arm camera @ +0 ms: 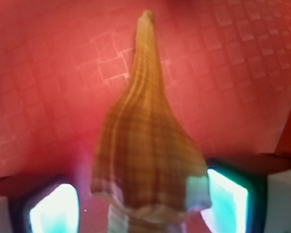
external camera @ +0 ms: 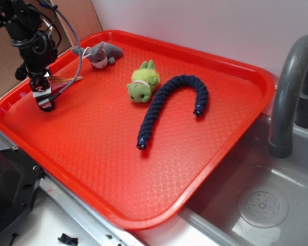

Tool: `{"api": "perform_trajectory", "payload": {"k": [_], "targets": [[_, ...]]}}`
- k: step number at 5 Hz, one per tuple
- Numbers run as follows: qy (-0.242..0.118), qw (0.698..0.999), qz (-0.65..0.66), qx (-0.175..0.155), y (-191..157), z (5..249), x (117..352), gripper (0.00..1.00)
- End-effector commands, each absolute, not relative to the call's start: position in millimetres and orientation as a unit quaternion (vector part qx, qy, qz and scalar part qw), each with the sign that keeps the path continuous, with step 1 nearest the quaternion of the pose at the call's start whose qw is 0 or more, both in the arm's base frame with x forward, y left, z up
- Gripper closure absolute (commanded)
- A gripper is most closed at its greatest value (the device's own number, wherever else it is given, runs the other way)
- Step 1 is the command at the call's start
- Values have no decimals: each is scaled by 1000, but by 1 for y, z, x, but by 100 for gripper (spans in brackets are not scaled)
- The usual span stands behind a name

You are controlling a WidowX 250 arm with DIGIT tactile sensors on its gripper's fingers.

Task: Grab the shell.

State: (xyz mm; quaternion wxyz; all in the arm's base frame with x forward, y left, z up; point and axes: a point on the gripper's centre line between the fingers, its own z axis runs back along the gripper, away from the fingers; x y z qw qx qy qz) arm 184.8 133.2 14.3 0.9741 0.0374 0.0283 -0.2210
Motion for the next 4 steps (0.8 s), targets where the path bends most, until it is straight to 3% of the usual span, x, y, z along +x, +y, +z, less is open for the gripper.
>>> {"api": "perform_trajectory", "payload": {"k": [1,2,3,4], "targets": [[21,974,-218,48,134,16,192,100],[23,975,-214,54,134,17,192,100],[32,987,-135,84,118,49,187,100],[-4,991,-3,131,87,95,180,100]]}}
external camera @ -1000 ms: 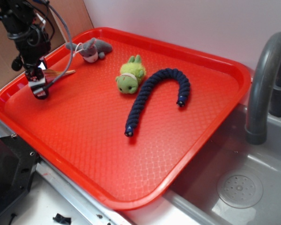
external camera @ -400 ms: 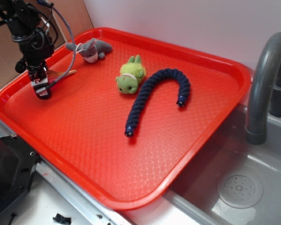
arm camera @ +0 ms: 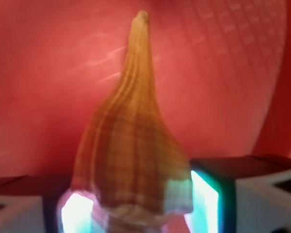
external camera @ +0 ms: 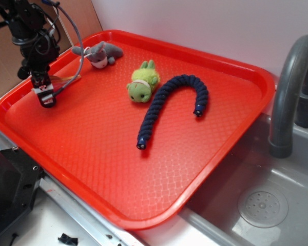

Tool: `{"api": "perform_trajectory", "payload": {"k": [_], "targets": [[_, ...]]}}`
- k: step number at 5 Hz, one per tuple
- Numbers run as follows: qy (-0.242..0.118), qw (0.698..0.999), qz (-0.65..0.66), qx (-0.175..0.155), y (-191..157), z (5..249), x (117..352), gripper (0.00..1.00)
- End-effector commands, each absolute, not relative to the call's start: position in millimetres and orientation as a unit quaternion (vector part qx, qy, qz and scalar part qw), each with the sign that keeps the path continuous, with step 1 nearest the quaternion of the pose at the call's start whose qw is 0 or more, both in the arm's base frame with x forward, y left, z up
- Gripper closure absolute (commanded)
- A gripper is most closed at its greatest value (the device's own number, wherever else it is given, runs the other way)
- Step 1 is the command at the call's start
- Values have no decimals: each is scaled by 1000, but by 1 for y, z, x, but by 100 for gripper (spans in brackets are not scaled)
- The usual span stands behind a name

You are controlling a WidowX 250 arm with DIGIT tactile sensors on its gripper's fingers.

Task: Grab the shell.

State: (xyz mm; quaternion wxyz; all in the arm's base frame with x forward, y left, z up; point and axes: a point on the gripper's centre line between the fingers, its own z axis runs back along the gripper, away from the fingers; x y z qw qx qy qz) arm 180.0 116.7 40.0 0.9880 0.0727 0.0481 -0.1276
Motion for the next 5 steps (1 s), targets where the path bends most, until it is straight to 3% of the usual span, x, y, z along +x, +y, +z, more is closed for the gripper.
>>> {"api": "perform_trajectory", "payload": {"k": [1,2,3,4,5], "targets": [[-43,993,38,98,59,131,175,100],[-84,996,42,8,20,178,166,100],[-97,994,38,-36,-1,201,162,100],[-101,994,24,-35,-14,205,162,100],[-83,996,34,-16,-8,197,164,100]]}}
